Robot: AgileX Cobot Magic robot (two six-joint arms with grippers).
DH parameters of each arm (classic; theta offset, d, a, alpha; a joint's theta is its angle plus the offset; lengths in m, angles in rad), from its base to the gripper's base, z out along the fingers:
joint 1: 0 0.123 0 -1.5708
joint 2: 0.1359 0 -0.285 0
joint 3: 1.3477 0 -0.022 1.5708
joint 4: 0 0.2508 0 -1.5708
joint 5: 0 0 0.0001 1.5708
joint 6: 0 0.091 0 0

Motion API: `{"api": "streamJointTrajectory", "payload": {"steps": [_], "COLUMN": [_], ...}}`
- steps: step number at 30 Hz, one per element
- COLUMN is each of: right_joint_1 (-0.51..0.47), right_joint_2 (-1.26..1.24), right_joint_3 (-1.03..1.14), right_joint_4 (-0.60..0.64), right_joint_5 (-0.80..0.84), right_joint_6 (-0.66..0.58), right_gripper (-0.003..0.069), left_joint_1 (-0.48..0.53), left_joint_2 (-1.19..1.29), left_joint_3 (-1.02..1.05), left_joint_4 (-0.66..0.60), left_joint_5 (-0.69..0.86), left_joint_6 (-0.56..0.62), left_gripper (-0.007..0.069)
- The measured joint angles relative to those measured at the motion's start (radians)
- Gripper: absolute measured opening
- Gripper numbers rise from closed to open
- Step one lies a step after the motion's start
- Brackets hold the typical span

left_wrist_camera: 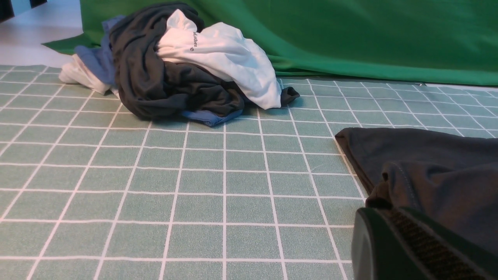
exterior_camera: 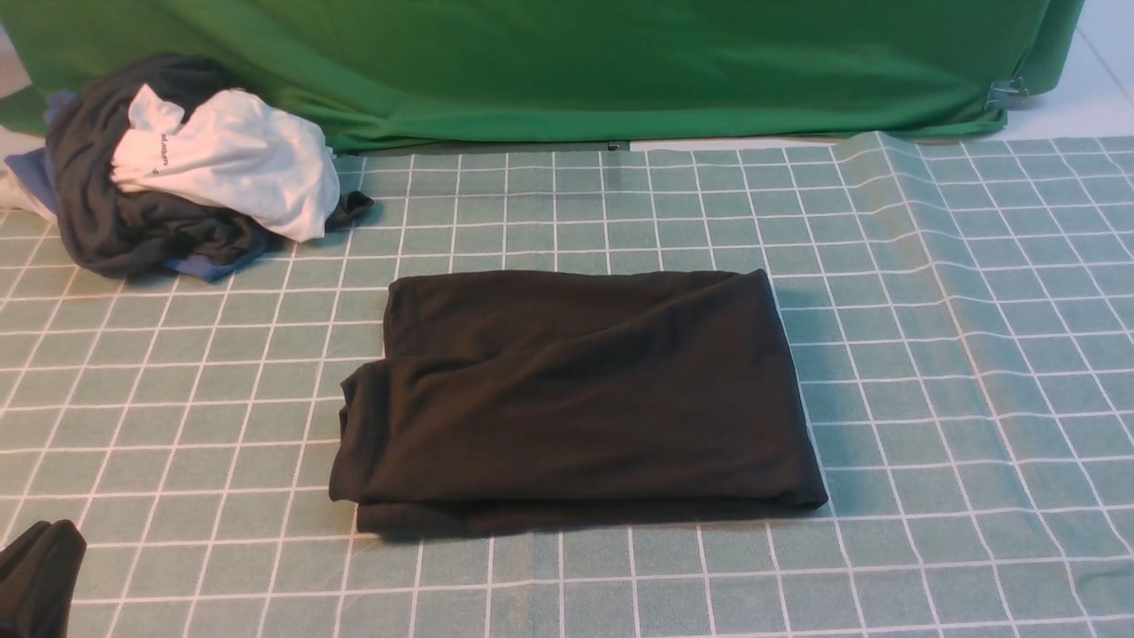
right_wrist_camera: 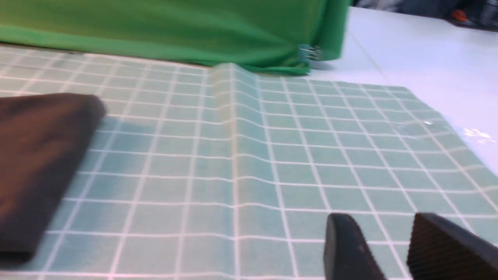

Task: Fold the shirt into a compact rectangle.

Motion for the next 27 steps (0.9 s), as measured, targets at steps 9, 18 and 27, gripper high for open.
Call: {"api": "streamJointTrajectory", "payload": {"steps": [9, 18, 27], "right_joint_1": [-0.014, -0.015, -0.015], "right_joint_2": [0.0, 0.0, 0.0], "right_joint_3": [0.0, 0.0, 0.0], "right_joint_4": [0.0, 0.0, 0.0], "right_joint_5": [0.0, 0.0, 0.0], "right_joint_6": [-0.012, -0.012, -0.012], "right_gripper": [0.0237, 0.0237, 0.0238], "left_joint_1": [0.0, 0.0, 0.0], "left_joint_2": [0.0, 0.0, 0.0], "left_joint_3": [0.0, 0.0, 0.0], "left_joint_4": [0.0, 0.0, 0.0], "left_joint_5": [0.0, 0.0, 0.0], "left_joint_6": [0.0, 0.001, 0.001], "left_gripper": [0.0013, 0.0013, 0.0013]}}
